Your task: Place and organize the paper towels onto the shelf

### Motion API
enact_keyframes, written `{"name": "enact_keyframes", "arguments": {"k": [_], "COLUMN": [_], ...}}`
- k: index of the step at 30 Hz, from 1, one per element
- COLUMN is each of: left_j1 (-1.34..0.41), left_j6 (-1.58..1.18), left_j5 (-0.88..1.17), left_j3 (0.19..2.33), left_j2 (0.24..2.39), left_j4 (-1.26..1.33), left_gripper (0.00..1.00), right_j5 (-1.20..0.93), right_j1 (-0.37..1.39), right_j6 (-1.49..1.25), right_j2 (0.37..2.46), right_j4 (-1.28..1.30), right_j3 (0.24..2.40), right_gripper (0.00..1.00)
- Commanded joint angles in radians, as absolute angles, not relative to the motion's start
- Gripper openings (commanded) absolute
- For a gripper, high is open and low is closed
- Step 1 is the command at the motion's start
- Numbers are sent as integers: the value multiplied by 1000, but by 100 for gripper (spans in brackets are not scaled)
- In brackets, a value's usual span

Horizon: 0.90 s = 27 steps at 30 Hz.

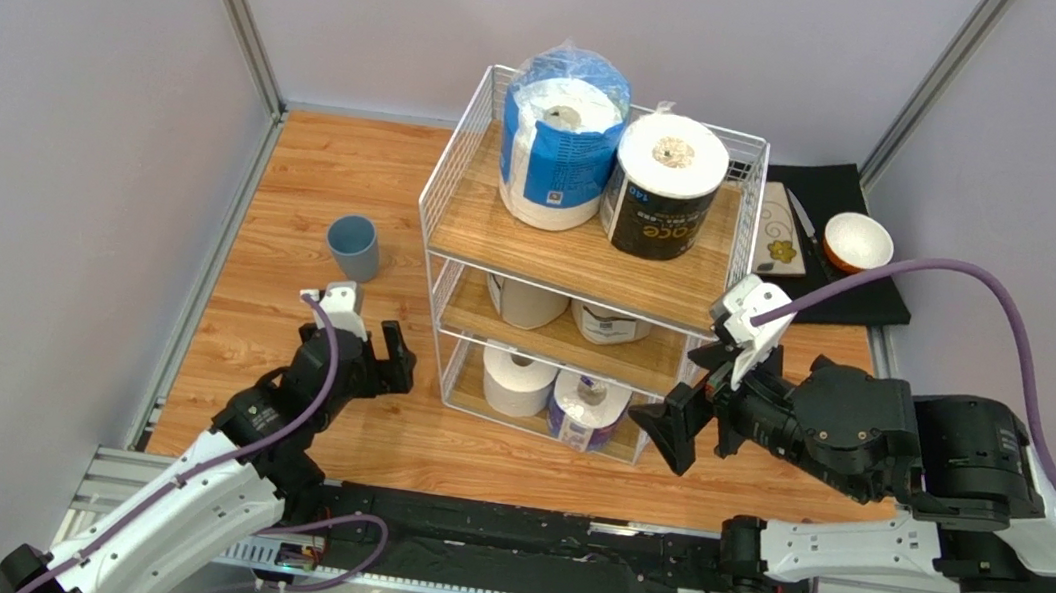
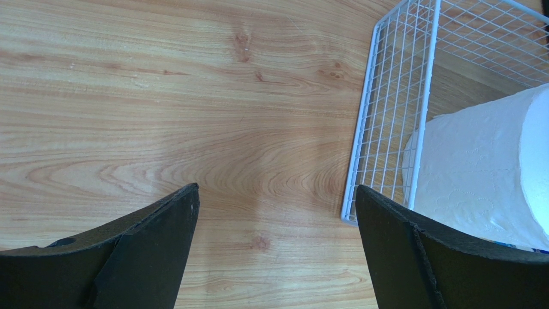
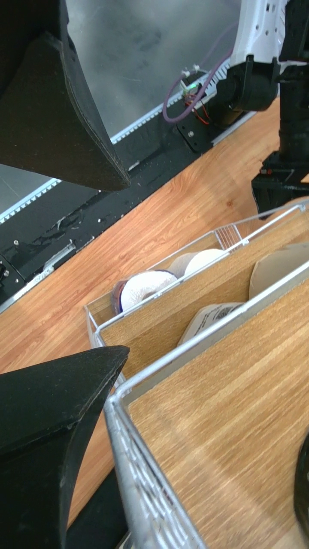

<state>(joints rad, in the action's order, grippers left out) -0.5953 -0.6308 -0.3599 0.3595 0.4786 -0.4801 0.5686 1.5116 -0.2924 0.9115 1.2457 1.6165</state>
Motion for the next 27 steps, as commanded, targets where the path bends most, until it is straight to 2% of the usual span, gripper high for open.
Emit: {"name": "enact_keyframes", "arguments": {"k": [1,15,27], "left_j1": [-598,-598,-598], "left_j6": [-640,-637,-635], "left_j5": [-351,-350,-367], "left_j3": [360,365,357], "left_j2": [491,485,454], "left_j4": [-443,-449,-482], "left_gripper": [99,99,99], "right_j5": [695,749,542], "right_j1": [1476,1442,1445], "right_j6": [-238,-218,-301], "right_j2": [865,813,827], "right_j4": [1250,1269,1187], "right_j3": [1603,1557,1421], "right_gripper": [100,100,97]}}
